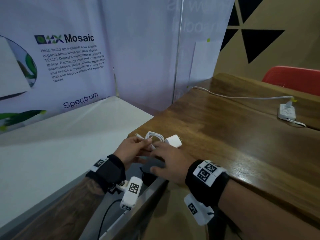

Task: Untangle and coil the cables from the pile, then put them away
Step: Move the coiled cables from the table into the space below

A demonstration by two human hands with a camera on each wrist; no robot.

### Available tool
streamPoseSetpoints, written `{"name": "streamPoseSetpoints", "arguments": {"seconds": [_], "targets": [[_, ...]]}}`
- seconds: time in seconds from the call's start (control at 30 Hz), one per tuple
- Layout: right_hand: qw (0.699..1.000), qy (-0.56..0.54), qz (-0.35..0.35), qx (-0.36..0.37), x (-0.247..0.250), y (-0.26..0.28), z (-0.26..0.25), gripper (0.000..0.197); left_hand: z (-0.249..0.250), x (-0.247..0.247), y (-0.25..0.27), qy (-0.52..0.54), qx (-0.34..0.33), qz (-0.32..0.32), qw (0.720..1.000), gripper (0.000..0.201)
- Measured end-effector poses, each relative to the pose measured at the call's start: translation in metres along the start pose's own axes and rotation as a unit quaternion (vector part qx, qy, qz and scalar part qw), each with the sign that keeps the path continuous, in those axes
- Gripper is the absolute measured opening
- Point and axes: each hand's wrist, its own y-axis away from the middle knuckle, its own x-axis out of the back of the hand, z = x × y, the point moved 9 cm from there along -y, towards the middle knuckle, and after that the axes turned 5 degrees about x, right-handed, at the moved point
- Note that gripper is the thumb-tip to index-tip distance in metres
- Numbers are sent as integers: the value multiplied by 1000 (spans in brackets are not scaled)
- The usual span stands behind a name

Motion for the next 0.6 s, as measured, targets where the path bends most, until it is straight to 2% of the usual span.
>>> {"name": "streamPoseSetpoints", "arguments": {"seconds": [0.13, 0.23, 0.3, 0.4, 0.5, 0.6], "targets": [[999, 3, -29, 12, -9, -3, 0, 30, -21, 22, 0, 48, 2, 27, 998, 32], [999, 18, -40, 31, -11, -7, -1, 27, -35, 29, -1, 82, 14, 2, 997, 30], [998, 25, -34, 56, -10, -11, -5, 24, -44, 37, -2, 83, 22, 0, 996, 26], [997, 11, 2, 79, -2, -19, -7, 19, -61, 61, -4, 92, 37, 31, 995, 22], [998, -6, 40, 55, 10, -29, 8, 18, -83, 91, -5, 95, 59, 71, 991, 13], [999, 30, 36, -16, 11, -37, 37, 32, -105, 107, -10, 76, 77, 87, 990, 10]]}}
